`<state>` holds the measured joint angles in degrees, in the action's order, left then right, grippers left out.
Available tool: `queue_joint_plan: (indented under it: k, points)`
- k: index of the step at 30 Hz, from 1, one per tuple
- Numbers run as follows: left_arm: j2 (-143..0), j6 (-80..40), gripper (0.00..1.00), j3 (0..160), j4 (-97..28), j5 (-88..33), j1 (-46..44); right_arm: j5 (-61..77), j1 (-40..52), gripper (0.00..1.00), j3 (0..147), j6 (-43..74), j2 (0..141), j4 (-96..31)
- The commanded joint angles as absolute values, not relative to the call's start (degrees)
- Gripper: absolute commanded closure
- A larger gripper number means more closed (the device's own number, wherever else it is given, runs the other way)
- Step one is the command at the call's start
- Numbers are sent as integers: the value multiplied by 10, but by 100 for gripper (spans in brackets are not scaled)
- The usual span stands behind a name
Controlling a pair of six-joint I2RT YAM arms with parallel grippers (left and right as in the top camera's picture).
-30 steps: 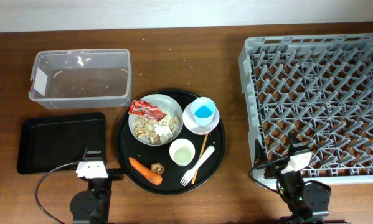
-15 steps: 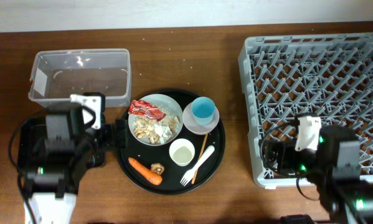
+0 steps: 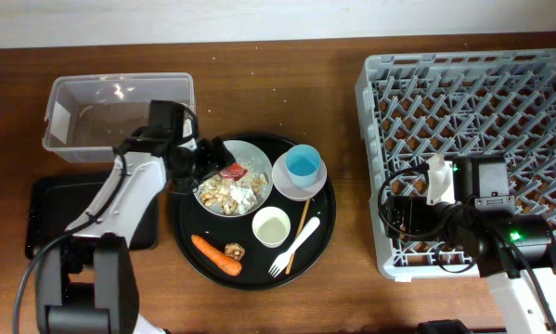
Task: Sort waste into correct bins and load items into the dishwasher rack
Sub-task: 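Reach the left gripper to the plate and grasp the red wrapper and tissue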
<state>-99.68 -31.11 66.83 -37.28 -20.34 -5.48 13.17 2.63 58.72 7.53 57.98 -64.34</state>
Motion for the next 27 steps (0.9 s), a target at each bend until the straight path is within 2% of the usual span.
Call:
queue_joint_plan:
  k: [1,5,10,11,13,27]
  points:
    - [-1005,-324,16,671,-366,-162,-82,133,30,1,600,74,579,-643]
    - [-1009,-369,16,671,-364,-134,-86,133,30,1,600,74,579,-643]
    - [-1052,-369,16,670,-312,-117,-86,133,30,1,600,74,579,-643]
    - [-1052,-369,20,670,-293,-117,-86,133,30,2,600,74,579,-643]
    - [-1053,-369,20,670,-291,-112,-90,133,30,1,600,74,579,-643]
    - [-1091,-369,21,668,-214,-89,-115,133,30,1,600,74,579,-644]
